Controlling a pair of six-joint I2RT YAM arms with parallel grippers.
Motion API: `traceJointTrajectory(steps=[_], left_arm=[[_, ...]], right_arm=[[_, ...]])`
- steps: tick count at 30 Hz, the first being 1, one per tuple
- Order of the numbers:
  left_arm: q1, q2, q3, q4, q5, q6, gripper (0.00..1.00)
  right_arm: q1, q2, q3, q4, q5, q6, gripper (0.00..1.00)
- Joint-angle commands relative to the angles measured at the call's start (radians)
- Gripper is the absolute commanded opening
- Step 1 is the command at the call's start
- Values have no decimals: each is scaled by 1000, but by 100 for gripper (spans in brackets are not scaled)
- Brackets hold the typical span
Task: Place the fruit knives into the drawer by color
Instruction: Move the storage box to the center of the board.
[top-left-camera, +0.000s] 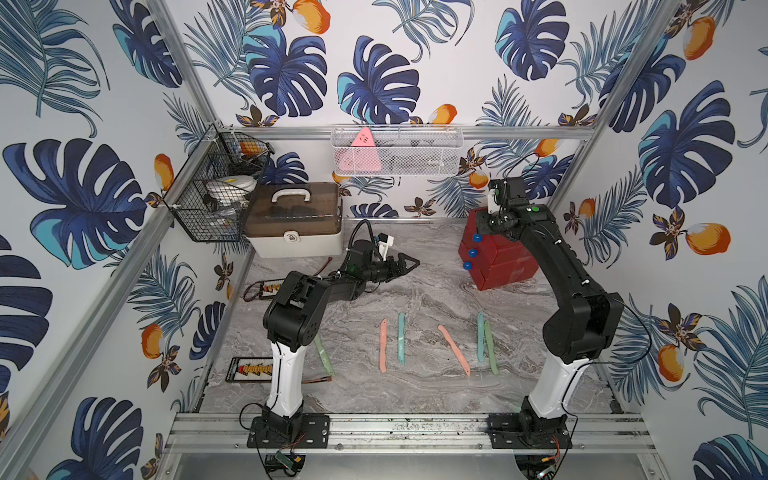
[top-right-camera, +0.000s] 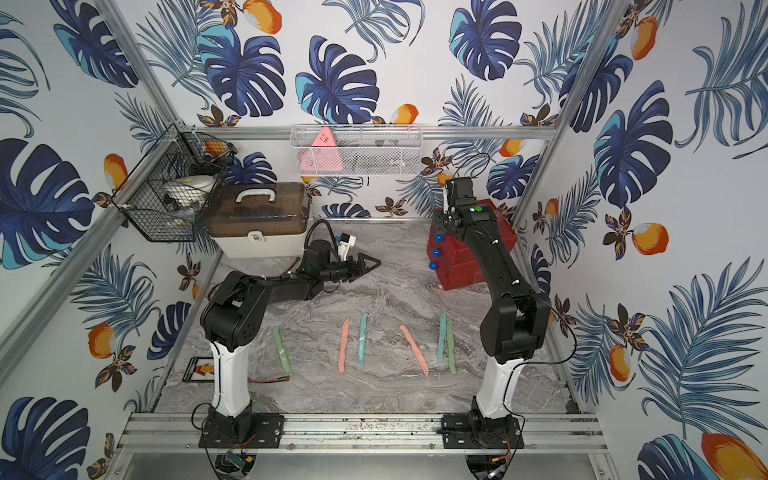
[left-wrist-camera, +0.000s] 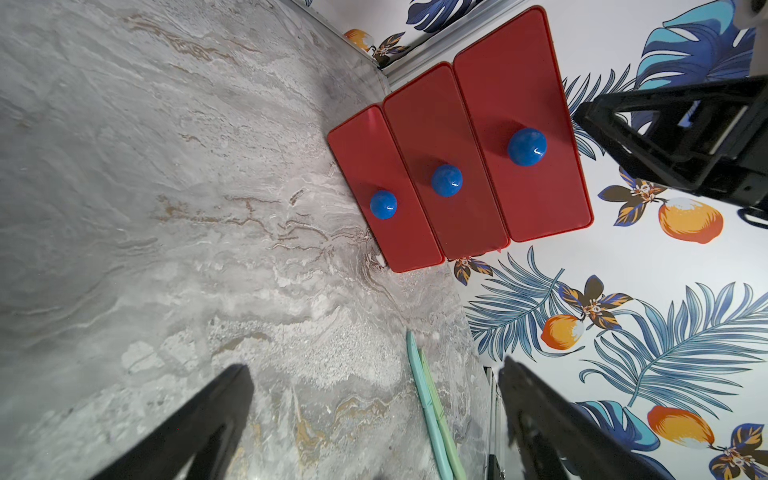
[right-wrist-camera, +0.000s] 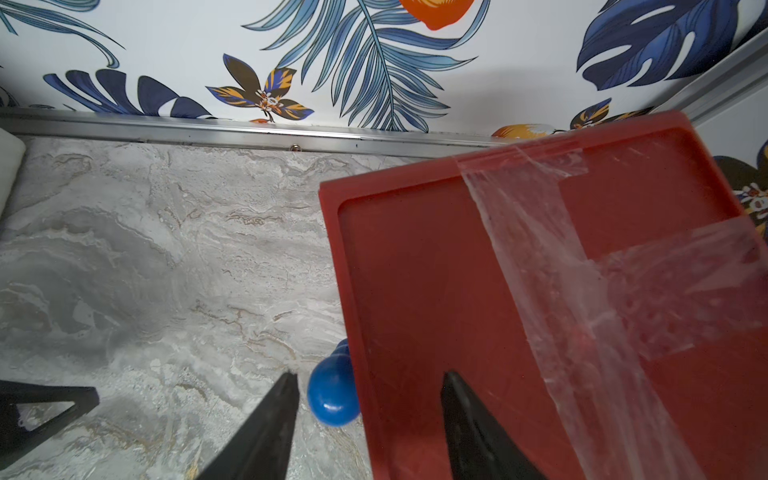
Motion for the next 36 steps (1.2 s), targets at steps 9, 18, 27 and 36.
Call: traceJointTrajectory(steps=[9, 18, 27, 36], left_arm=[[15, 10, -17, 49, 19, -12, 99], [36, 34, -35, 128, 32, -73, 99], [36, 27, -17, 91, 59, -47, 99], [38, 12, -13, 67, 74, -27, 99]], right_arm=[[-2, 35, -21, 0, -50, 14, 45], [27, 12, -71, 24, -20, -7, 18], [44, 7, -92, 35, 31, -26, 9], [48, -26, -104, 14, 32, -29, 2]])
